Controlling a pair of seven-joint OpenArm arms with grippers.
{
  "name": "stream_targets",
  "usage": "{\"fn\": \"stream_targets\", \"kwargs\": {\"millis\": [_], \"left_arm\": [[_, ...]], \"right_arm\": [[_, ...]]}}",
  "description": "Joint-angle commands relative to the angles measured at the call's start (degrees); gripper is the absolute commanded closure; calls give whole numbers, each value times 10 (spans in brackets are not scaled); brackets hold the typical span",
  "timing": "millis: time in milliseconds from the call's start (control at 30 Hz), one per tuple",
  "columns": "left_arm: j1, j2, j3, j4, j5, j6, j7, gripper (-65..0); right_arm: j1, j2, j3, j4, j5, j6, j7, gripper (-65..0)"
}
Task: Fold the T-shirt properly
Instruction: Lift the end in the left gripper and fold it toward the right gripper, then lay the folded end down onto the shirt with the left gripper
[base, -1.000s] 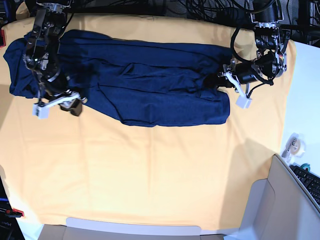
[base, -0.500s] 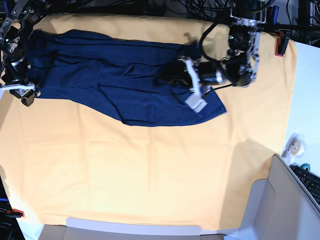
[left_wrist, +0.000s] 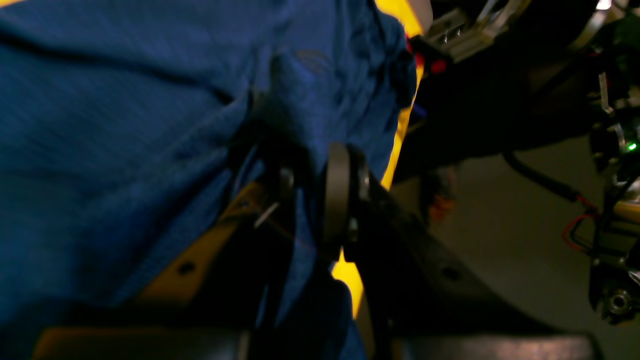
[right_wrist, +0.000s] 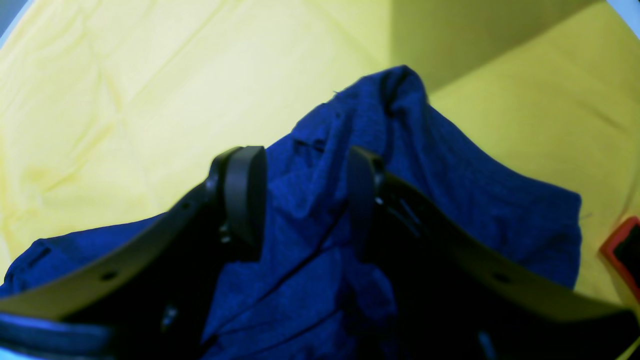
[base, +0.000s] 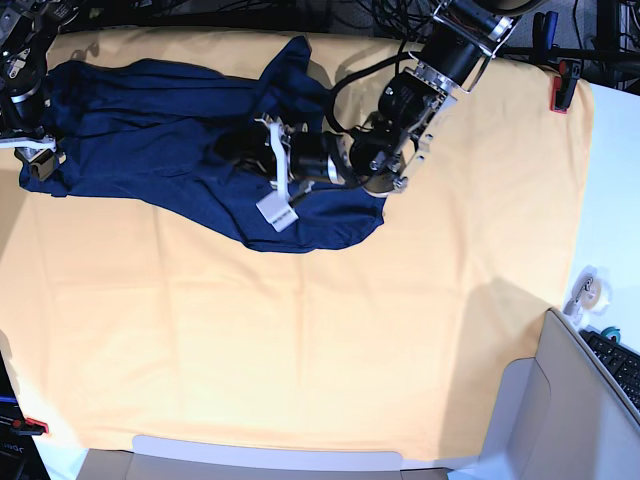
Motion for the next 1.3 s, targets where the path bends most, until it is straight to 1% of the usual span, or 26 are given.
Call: {"fn": "stream_targets", "kwargs": {"millis": [0,133,333,400,433,467,567,633,667,800,867,933,1033,1133,1200,1267], "left_arm": [[-10,5,2,-3,-14,-3,-21,0],[-10,12,7,-31,-14,-3,-38,0],[-26,13,6,-31,-14,-3,-38,-1],[-30,20,7,-31,-14,-3,-38,-4],[-30,22,7,-31,-14,-3,-36,-16],[-30,25,7,-31,-15,-6,-32,-43],[-27,28,7,-24,-19,-6,-24,-186],[-24,22,3,-4,-16,-4,-24,-266],[-22,19,2,4,-16,-4,-23,-278],[-12,-9,-6,40,-19,-4,-22,-267],[-9,-30,-38,56,-20,-3,-19,-255],[5,-51,-93,78,-20,-3,-3,-242],[38,-79,-215,97,-19,-3,36,-235],[68,-92,-319,95,-15,-3,75,-236],[83,-97,-361,82,-14,-3,93,-236],[90,-104,-380,58,-14,-3,99,-236]], "right_arm": [[1,8,5,11,5,4,13,-261],[1,7,5,11,5,4,13,-261],[2,6,3,11,5,4,13,-261],[2,6,3,10,5,4,12,-261],[2,6,3,10,5,4,12,-261],[2,6,3,10,5,4,12,-261],[2,6,2,9,5,4,12,-261],[2,6,2,9,5,4,12,-261],[2,6,2,9,5,4,12,-261],[2,5,2,8,5,4,12,-261],[2,5,2,8,5,4,12,-261],[2,5,2,8,5,4,12,-261],[1,4,2,8,5,4,12,-261],[2,-5,2,8,3,4,12,-261],[3,-6,2,7,2,4,12,-261],[5,-7,1,7,2,4,12,-261]]}}
